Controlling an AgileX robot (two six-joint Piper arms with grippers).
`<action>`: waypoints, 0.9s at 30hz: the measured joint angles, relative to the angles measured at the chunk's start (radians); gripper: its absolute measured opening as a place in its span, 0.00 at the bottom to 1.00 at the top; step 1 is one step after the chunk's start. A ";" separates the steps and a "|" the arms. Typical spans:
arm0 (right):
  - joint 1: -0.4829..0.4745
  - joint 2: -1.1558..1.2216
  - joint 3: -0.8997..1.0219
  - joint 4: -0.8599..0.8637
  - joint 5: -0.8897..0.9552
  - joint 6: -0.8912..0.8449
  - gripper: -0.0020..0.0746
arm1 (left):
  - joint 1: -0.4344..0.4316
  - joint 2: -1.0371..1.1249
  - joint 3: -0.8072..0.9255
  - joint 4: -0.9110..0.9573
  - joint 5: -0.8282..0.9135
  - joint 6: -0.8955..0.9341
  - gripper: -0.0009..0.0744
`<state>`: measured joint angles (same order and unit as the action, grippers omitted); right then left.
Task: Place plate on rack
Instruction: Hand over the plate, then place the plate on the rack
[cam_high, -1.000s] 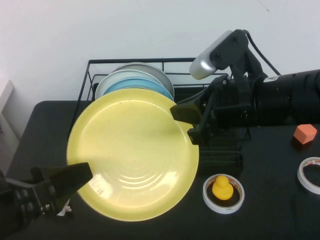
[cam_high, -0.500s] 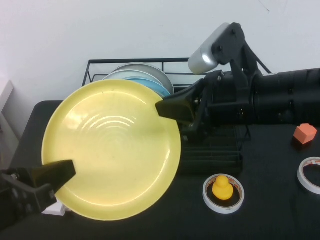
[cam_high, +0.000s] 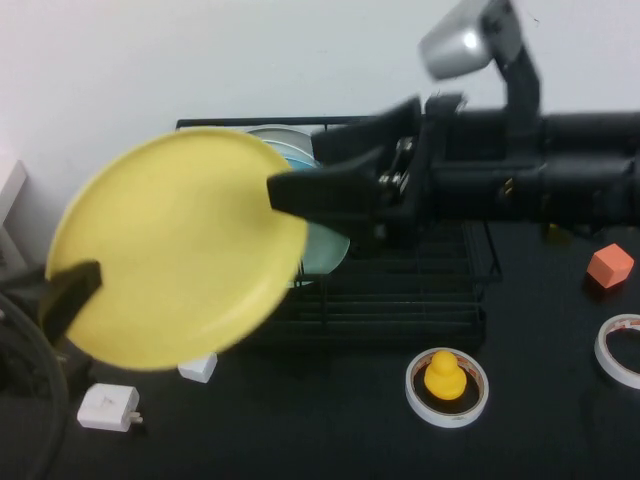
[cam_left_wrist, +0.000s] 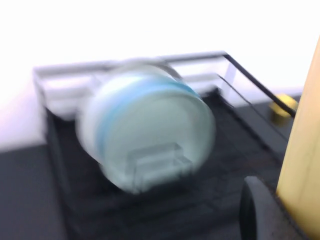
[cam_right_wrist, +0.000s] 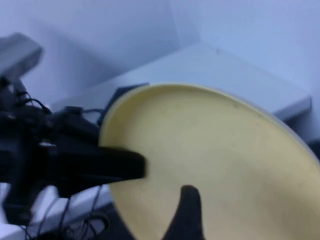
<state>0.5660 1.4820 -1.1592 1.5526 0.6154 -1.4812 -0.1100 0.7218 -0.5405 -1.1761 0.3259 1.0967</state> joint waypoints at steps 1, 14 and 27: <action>0.000 -0.018 -0.009 0.000 0.008 -0.005 0.81 | 0.000 0.000 0.000 -0.024 -0.027 0.047 0.11; -0.058 -0.325 -0.049 -0.098 -0.028 -0.028 0.63 | 0.000 0.034 -0.022 -0.482 -0.039 0.997 0.11; -0.058 -0.568 -0.051 -1.092 0.266 0.531 0.03 | 0.000 0.436 -0.282 -0.520 0.076 1.279 0.11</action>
<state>0.5082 0.9138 -1.2104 0.4607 0.8818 -0.9503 -0.1100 1.1574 -0.8223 -1.6965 0.4024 2.3752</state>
